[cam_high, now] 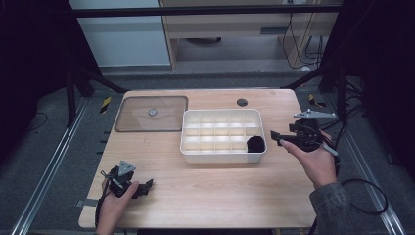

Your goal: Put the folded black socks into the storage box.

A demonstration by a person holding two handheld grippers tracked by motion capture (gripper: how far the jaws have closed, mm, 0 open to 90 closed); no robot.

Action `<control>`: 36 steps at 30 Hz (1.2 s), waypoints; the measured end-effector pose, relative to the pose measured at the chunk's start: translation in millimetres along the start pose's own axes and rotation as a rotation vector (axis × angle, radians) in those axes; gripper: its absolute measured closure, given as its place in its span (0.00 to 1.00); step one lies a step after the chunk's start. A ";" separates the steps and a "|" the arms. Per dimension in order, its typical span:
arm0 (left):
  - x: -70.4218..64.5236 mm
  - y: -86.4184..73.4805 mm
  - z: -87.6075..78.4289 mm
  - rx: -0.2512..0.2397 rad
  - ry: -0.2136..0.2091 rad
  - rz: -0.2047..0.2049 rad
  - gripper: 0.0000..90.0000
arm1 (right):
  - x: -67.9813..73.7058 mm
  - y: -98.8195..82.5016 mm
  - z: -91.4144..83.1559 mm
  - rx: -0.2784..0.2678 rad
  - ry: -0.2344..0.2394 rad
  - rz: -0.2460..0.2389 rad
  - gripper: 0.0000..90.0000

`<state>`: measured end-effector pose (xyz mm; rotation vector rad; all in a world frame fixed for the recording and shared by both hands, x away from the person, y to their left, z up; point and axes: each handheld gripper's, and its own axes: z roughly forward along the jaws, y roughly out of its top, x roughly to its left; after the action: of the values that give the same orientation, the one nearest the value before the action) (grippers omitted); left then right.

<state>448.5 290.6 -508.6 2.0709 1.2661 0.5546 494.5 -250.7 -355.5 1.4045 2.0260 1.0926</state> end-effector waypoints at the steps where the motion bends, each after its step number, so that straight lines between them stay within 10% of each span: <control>1: -0.1 0.0 0.0 0.000 0.000 0.000 0.00 | -0.4 -1.0 -0.1 0.001 -0.003 0.008 0.17; 5: -0.3 0.0 0.0 0.000 -0.001 -0.001 0.00 | -2.9 -6.5 -2.7 -0.021 -0.024 -0.005 0.06; 18: -0.9 0.0 -0.2 0.003 -0.004 0.001 0.00 | -12.9 -37.1 -2.9 -0.056 -0.071 -0.011 0.14; 36: 14.5 16.9 17.3 -0.006 -0.017 0.013 0.00 | -20.0 -124.1 43.8 0.114 -0.089 -0.017 0.11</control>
<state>476.6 292.7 -508.5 2.0756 1.2406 0.5448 463.2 -274.8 -482.6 1.4624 2.0610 0.9039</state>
